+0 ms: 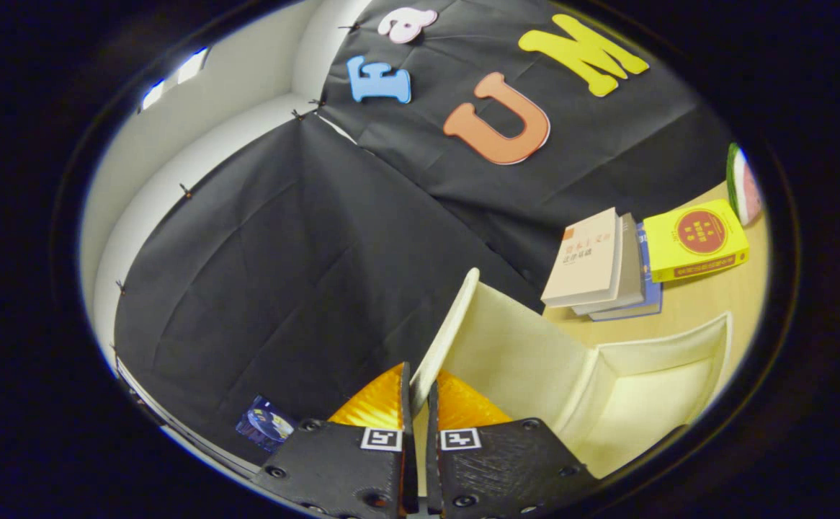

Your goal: Open the storage box then place both shoes into the box .Put the left shoe in first, then the right shoe, with the right side of both shoes facing outward in a uniform manner.

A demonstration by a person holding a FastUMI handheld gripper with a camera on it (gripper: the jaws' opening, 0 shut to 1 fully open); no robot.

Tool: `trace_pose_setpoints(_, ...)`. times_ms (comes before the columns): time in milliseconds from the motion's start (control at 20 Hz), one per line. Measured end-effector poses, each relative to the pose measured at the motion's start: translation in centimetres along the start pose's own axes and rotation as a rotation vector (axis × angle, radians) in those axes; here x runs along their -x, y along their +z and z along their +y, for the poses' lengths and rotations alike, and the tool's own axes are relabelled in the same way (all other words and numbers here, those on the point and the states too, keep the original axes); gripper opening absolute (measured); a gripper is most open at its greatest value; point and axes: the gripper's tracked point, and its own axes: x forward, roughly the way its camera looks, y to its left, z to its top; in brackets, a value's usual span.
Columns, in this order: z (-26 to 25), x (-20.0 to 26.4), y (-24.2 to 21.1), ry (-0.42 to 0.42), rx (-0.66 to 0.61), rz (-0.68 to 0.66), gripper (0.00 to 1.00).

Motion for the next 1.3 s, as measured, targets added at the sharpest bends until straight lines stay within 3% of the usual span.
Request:
trace_pose_setpoints(100,0.5,-2.1,-0.6,-0.017,0.032,0.001,0.05)
trace_pose_setpoints(150,0.6,-2.7,-0.9,-0.017,0.054,-0.002,0.14)
trace_pose_setpoints(300,0.1,-3.9,-1.7,-0.07,0.135,0.001,0.52)
trace_pose_setpoints(550,-0.8,-1.9,-1.1,-0.136,0.198,-0.043,0.93)
trace_pose_setpoints(1050,-5.1,9.9,0.8,-0.325,0.336,-0.131,0.95)
trace_pose_setpoints(1300,-12.4,16.5,1.2,-0.55,0.401,-0.112,0.95)
